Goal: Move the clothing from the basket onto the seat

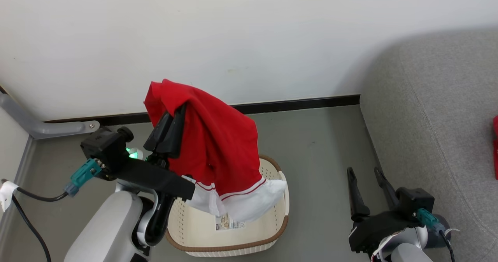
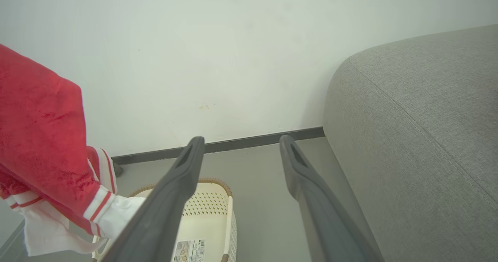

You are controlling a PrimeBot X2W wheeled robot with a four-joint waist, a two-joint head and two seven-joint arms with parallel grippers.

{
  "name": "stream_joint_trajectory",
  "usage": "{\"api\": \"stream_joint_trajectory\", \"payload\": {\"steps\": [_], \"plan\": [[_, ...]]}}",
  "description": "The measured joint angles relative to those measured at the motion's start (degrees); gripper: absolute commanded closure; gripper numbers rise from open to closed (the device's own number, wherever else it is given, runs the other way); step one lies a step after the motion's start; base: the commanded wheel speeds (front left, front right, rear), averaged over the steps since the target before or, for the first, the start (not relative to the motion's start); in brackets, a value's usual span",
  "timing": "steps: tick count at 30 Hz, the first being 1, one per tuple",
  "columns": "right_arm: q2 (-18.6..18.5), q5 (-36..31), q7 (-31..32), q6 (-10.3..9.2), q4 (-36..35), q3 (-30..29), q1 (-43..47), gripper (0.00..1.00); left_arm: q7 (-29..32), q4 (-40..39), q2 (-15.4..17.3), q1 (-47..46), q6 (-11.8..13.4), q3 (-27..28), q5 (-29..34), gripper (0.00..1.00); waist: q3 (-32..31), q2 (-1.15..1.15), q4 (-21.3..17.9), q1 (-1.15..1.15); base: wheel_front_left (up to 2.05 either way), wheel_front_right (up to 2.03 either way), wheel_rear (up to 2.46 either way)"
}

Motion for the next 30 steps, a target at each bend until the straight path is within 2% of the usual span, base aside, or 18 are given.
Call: {"api": "stream_joint_trajectory", "payload": {"steps": [14, 30], "plan": [[0.0, 0.4, 0.0, 0.02, -0.3, 2.1, 0.7, 0.0, 1.3, -11.7, 2.8, -1.2, 2.9, 0.8, 1.9, 1.0, -0.6, 0.0, 0.2, 0.0, 0.0, 0.0, 0.0], [0.0, 0.6, 0.0, 0.01, -0.9, 4.2, 0.4, 0.0, 4.3, -16.4, 4.0, -1.2, 5.2, 1.2, 2.3, 1.0, 0.1, 0.0, 0.5, 0.0, 0.0, 0.0, 0.0]]}}
